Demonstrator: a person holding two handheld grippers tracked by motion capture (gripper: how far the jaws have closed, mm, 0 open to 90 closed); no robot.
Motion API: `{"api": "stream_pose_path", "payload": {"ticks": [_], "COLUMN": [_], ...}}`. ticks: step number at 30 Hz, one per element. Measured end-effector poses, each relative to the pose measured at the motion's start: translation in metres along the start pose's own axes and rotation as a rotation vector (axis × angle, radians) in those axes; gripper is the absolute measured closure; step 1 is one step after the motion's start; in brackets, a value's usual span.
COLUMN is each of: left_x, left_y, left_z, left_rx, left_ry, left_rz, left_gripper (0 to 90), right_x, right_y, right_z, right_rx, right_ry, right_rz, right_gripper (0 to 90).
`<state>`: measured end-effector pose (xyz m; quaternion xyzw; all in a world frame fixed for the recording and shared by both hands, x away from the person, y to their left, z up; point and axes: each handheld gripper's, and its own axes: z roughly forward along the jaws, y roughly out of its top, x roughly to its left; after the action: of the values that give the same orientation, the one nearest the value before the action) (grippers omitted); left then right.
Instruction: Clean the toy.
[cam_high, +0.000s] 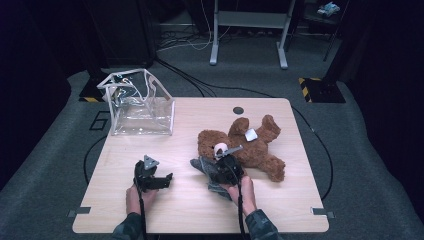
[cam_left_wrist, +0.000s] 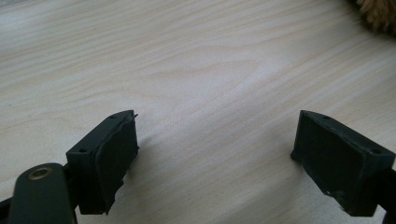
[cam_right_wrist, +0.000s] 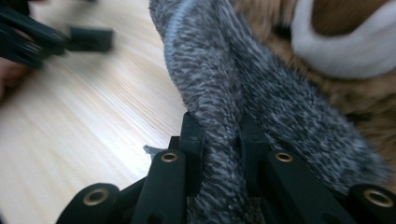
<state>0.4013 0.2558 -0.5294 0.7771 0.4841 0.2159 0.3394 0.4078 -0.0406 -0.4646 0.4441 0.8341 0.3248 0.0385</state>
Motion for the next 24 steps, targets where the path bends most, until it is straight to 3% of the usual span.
{"api": "stream_pose_path", "payload": {"ticks": [6,7,10,12,15,19,24], "left_x": [0.0,0.0,-0.003,-0.007,-0.023,-0.054,-0.093], "left_y": [0.0,0.0,0.0,0.006,0.023,0.057,0.093], "left_z": [0.0,0.0,-0.001,-0.001,-0.006,-0.009,0.0], "left_rx": [0.002,0.002,0.002,0.005,-0.048,-0.106,-0.15], "left_ry": [0.003,0.003,0.014,-0.025,-0.033,-0.046,-0.088], "left_rz": [-0.007,-0.007,-0.033,-0.053,-0.026,0.056,0.103], "left_gripper": [13.5,13.5,13.4,11.7,10.8,10.0,8.9], "right_x": [-0.003,-0.003,-0.018,-0.025,-0.032,-0.038,-0.042], "right_y": [0.014,0.014,0.023,0.026,0.03,0.034,0.04], "right_z": [-0.043,-0.043,-0.065,-0.074,-0.085,-0.1,-0.106], "right_rx": [-0.107,-0.107,-0.157,-0.178,-0.229,-0.292,-0.287], "right_ry": [-0.022,-0.022,-0.071,-0.09,-0.136,-0.211,-0.261], "right_rz": [-0.018,-0.018,-0.005,0.005,0.008,0.021,0.023], "right_gripper": [76.1,76.1,76.0,76.1,76.1,76.1,76.1]}}
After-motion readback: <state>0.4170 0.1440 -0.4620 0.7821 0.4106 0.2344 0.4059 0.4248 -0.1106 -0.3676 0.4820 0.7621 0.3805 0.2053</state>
